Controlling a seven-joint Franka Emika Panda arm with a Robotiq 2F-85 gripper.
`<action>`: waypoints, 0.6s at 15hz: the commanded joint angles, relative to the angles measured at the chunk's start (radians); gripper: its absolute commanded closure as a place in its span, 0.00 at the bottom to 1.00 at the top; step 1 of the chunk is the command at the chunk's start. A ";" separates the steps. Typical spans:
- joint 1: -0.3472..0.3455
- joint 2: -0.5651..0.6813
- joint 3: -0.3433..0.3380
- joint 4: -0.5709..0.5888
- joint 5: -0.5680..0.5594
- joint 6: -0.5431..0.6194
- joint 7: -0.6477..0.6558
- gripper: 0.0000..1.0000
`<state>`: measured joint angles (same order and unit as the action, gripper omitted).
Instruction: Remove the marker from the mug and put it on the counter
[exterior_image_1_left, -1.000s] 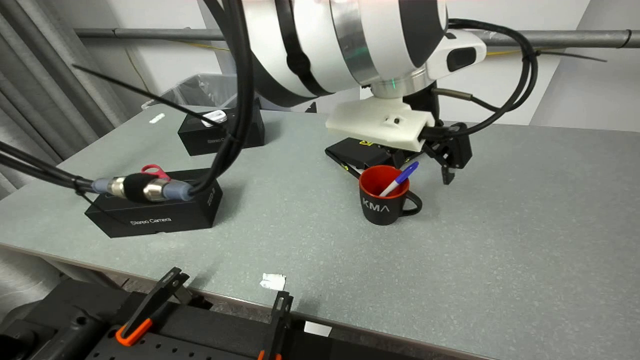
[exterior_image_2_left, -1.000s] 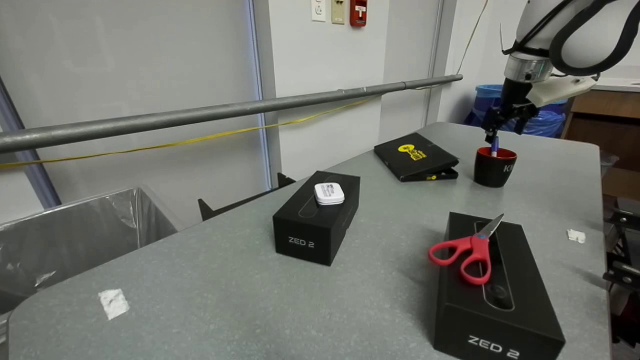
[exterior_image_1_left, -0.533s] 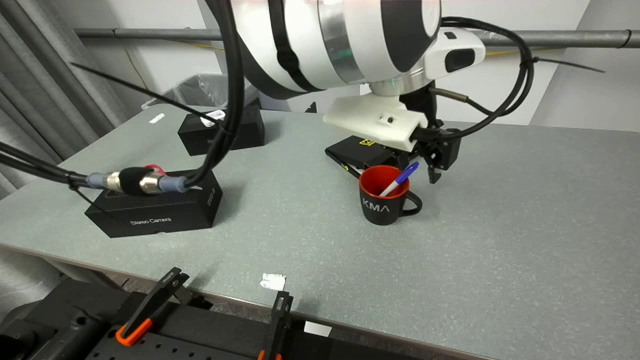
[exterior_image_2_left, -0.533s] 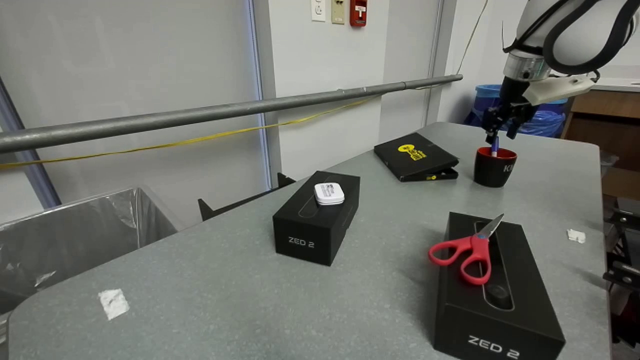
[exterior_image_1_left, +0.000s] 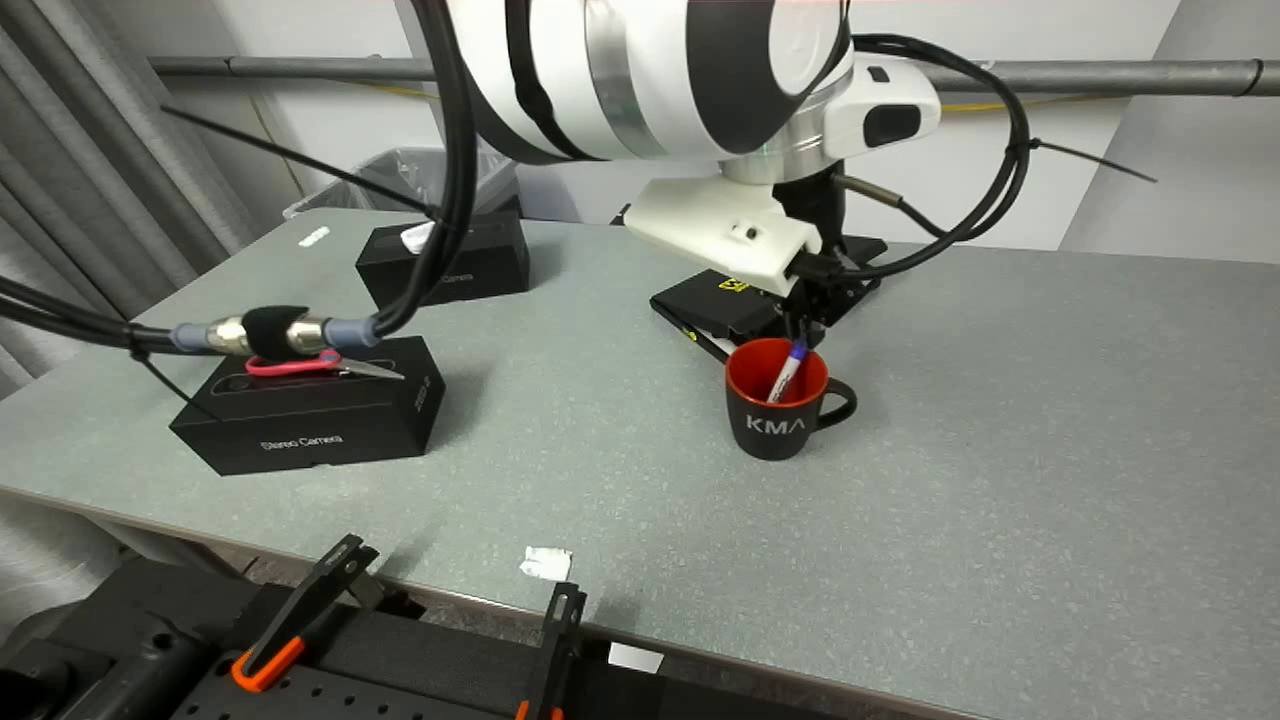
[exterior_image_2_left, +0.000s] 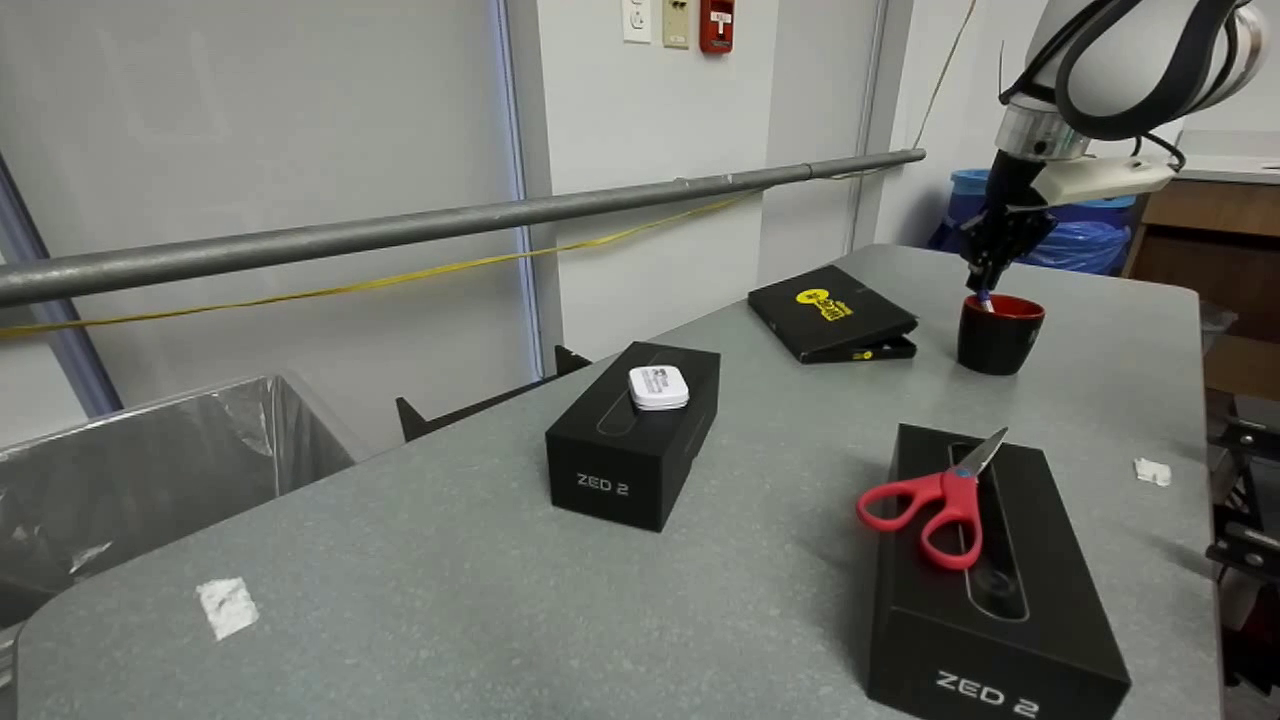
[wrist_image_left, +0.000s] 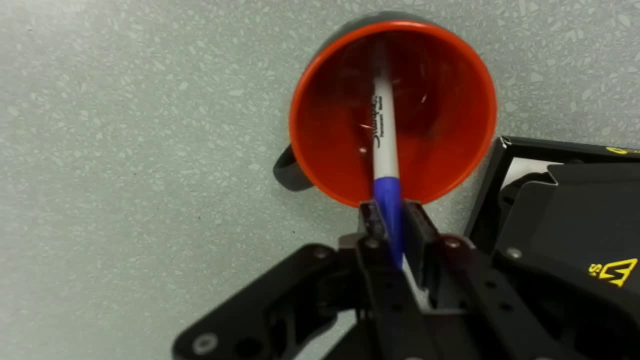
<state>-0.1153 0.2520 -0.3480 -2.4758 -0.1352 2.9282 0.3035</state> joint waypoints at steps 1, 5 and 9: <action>-0.030 -0.030 0.032 -0.015 0.058 -0.003 -0.070 0.96; -0.037 -0.107 0.032 -0.053 0.052 -0.029 -0.121 0.96; -0.067 -0.301 0.046 -0.142 0.048 -0.047 -0.250 0.96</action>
<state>-0.1377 0.1358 -0.3353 -2.5249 -0.1091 2.9245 0.1712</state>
